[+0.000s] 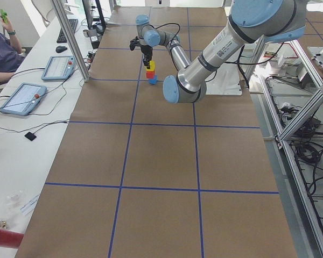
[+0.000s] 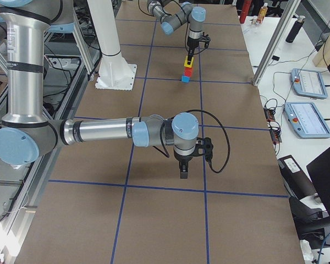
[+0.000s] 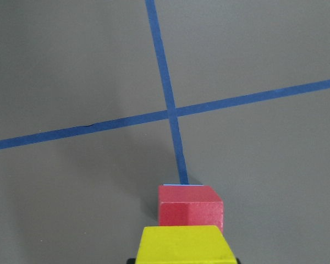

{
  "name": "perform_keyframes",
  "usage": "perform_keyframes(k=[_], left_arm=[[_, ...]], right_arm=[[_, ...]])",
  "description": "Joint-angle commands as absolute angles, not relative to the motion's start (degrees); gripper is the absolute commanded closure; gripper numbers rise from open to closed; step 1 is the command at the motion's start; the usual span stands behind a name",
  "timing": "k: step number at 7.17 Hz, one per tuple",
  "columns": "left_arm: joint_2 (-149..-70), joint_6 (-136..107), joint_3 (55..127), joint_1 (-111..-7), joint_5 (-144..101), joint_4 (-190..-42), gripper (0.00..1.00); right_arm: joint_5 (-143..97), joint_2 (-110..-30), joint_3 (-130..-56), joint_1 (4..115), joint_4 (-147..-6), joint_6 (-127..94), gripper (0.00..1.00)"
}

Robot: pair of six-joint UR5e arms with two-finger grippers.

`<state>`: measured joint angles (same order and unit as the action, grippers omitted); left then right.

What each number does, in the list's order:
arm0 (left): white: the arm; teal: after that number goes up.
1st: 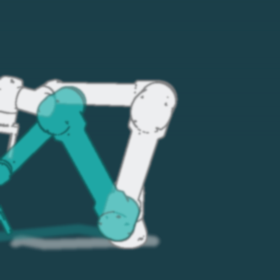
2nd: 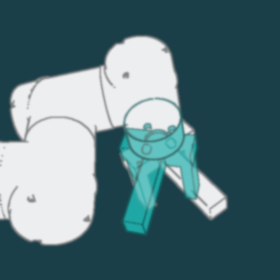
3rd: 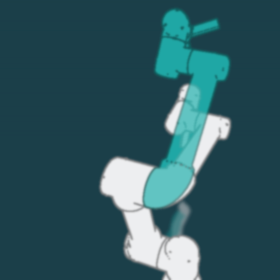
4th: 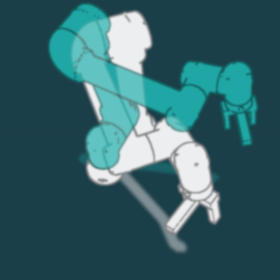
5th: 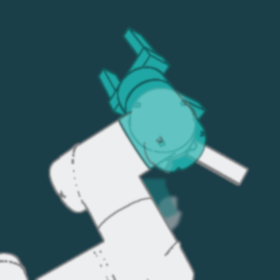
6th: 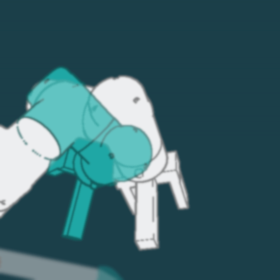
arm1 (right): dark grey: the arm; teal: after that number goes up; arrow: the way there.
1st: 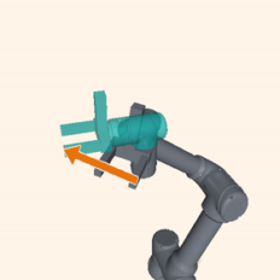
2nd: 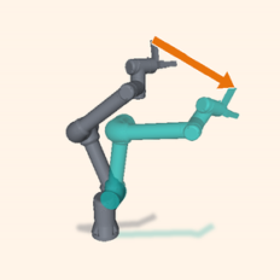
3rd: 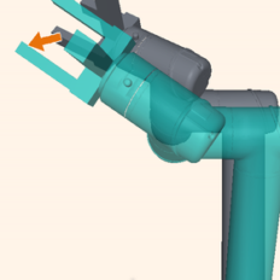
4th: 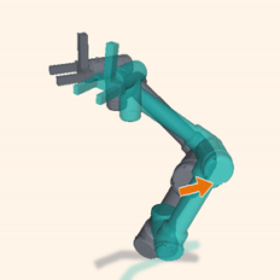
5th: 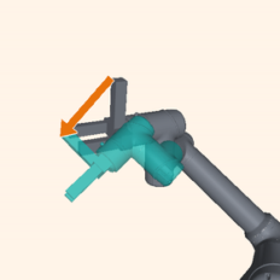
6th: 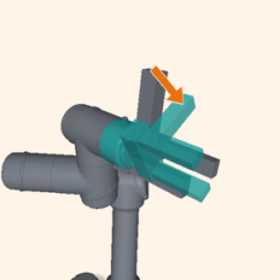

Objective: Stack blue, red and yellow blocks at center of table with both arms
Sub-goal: 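Lower the yellow cube onto the red cube and open the left gripper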

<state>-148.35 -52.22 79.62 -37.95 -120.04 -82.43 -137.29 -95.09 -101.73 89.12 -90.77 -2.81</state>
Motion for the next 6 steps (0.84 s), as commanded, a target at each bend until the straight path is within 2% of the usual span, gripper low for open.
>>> perform_keyframes(k=[1,6], left_arm=[[-149.1,-52.6,78.1,-37.7,-120.0,-82.7,1.00],[-149.1,-52.8,76.8,-37.0,-119.9,-84.3,1.00]], right_arm=[[-137.3,-95.0,-101.6,89.0,-90.9,-2.8,0.00],[-137.3,-94.8,-101.7,89.0,-91.1,-2.8,0.00]])
